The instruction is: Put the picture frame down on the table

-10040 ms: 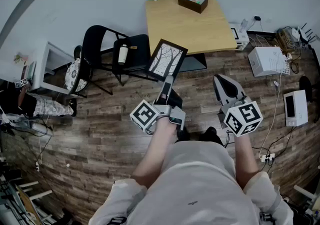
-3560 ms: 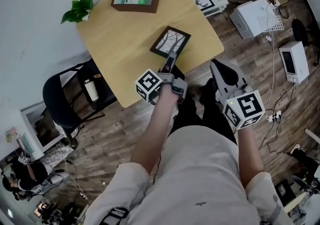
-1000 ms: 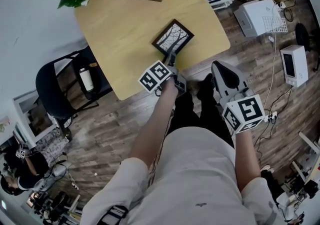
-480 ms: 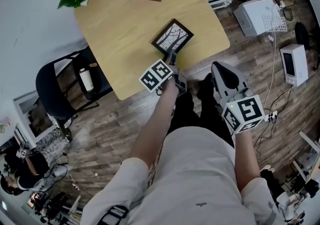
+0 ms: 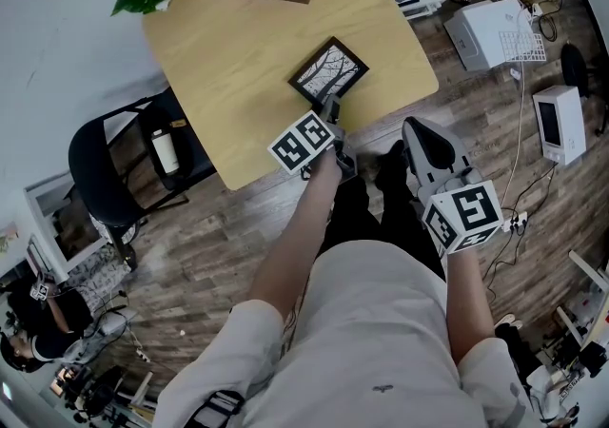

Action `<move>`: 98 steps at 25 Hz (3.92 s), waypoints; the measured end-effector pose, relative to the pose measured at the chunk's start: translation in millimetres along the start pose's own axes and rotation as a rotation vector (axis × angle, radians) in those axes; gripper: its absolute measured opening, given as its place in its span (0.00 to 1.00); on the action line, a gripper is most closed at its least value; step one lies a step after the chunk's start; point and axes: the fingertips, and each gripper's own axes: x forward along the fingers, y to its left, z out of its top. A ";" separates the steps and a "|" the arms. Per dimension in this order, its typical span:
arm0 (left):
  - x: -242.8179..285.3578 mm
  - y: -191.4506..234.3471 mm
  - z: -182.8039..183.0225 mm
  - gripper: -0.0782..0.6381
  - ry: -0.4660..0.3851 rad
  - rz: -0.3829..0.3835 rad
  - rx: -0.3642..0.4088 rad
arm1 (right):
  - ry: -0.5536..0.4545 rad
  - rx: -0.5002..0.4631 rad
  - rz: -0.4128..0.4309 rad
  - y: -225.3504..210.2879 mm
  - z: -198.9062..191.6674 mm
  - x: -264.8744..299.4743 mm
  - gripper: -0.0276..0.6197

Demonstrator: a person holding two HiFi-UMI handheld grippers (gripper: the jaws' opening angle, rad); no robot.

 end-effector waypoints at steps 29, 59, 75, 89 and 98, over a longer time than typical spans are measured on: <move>-39.5 -7.2 3.8 0.43 -0.052 0.037 0.124 | -0.038 -0.022 0.043 14.7 10.7 -9.0 0.04; -142.9 -102.3 -83.8 0.37 -0.324 0.104 0.129 | -0.098 -0.148 0.283 -23.8 17.6 -131.0 0.04; -204.5 -155.1 -140.9 0.22 -0.487 0.129 0.221 | -0.133 -0.208 0.399 -34.9 16.7 -178.2 0.04; -256.8 -205.9 -151.9 0.16 -0.601 0.135 0.460 | -0.176 -0.250 0.447 -14.1 18.9 -207.1 0.04; -272.5 -227.7 -158.0 0.13 -0.642 0.131 0.584 | -0.184 -0.268 0.448 -9.0 17.4 -215.7 0.04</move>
